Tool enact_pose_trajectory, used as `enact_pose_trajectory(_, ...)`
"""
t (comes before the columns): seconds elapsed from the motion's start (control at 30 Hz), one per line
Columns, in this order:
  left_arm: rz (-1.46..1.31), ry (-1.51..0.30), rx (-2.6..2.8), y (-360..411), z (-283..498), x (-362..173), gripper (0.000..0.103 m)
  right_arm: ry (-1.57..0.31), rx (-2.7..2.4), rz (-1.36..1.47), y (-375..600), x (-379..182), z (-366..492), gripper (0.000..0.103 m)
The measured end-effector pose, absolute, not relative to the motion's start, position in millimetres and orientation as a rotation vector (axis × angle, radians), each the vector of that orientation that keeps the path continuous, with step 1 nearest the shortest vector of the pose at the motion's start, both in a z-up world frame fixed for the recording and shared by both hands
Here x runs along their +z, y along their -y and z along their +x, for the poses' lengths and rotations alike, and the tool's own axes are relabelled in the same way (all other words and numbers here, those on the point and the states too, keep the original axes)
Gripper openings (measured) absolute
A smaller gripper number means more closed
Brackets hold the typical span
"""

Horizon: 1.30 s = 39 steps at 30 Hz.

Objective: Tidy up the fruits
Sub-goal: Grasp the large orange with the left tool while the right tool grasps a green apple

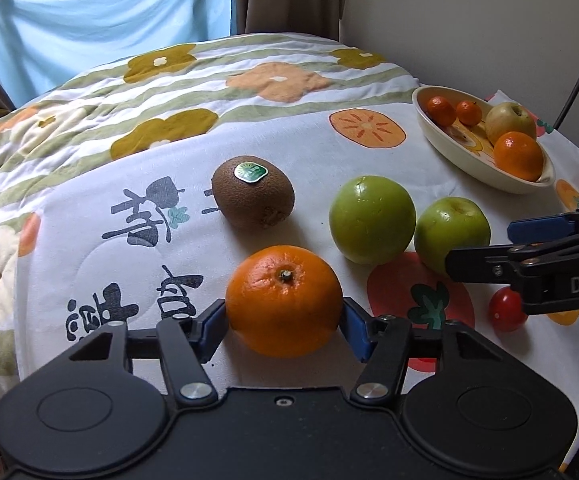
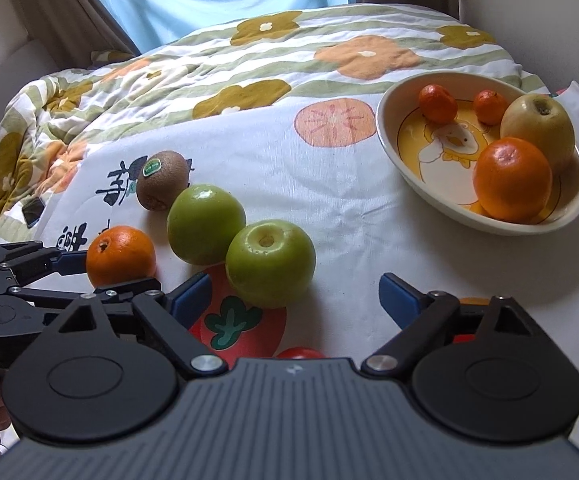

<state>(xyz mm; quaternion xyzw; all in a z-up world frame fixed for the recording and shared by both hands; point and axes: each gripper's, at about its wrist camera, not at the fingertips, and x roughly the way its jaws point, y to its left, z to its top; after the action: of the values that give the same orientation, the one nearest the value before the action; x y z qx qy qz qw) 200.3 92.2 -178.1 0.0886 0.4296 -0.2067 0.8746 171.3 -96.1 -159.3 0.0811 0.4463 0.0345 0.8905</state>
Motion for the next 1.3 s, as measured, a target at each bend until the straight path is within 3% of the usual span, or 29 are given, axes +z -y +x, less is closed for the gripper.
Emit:
enact_pose_trajectory(0.37, 0.236, -0.878, -0.426, -99.5, 188.9, -177.4, 0.063, -0.94, 0.09, 0.166, 89.9, -165.1, 179.2, 0.086)
enact_pose_trajectory(0.83, 0.212, -0.887, -0.359, -113.1, 166.2, -176.5, 0.063, -0.926, 0.128, 0.108, 84.4, -165.3, 181.9, 0.078)
enact_pose_trajectory(0.97, 0.205, -0.888, -0.339, -114.9, 160.7, -174.3, 0.063, -0.917, 0.157, 0.095, 84.9, -165.6, 182.0, 0.068)
enact_pose_trajectory(1.3, 0.18, -0.854, -0.277, -107.0, 143.6, -152.9, 0.063, -0.883, 0.199, 0.093, 95.2, -153.1, 167.6, 0.067)
